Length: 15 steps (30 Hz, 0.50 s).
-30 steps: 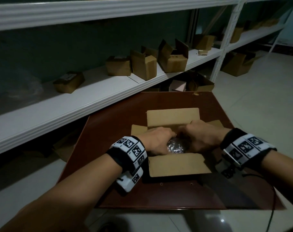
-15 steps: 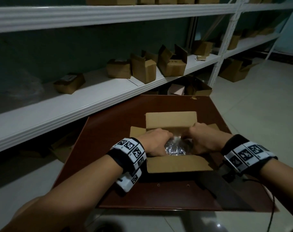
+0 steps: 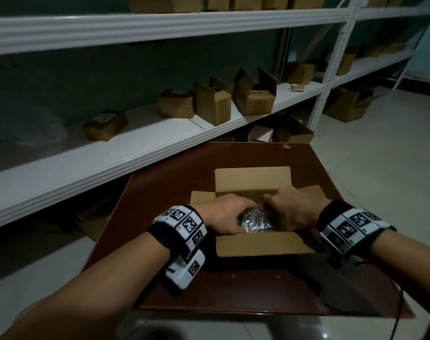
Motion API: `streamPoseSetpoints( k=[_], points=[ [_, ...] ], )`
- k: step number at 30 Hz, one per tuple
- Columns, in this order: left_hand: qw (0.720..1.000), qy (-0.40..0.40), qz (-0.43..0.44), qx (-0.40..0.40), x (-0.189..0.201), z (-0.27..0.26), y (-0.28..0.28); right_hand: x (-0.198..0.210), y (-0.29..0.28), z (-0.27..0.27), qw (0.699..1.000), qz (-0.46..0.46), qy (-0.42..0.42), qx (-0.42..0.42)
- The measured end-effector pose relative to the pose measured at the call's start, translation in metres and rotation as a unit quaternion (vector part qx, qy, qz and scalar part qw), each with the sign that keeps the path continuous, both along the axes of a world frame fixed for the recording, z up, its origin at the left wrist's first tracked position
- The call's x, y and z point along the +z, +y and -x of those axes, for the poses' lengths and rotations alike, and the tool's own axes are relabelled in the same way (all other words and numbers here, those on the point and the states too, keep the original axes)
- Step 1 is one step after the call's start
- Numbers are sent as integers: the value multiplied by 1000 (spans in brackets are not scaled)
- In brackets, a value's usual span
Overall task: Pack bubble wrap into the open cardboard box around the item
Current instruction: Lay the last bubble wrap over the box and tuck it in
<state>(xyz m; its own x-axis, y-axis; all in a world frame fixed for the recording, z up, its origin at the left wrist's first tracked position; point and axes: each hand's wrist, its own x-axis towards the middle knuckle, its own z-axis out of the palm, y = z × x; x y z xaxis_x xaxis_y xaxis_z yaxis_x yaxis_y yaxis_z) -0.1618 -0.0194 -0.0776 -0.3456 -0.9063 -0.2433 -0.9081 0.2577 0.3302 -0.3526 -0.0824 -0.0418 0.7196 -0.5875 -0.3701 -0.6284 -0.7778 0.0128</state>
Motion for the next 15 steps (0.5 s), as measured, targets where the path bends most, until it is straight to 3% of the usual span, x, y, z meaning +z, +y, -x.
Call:
streamPoseSetpoints(
  k=[12,15],
  points=[
    [999,-19,29,4,2,6,2,-1,-1,9,999,15,-38,23],
    [1000,11,-21,8,11,3,4,-1,-5,8,999,-6,-39,30]
  ],
)
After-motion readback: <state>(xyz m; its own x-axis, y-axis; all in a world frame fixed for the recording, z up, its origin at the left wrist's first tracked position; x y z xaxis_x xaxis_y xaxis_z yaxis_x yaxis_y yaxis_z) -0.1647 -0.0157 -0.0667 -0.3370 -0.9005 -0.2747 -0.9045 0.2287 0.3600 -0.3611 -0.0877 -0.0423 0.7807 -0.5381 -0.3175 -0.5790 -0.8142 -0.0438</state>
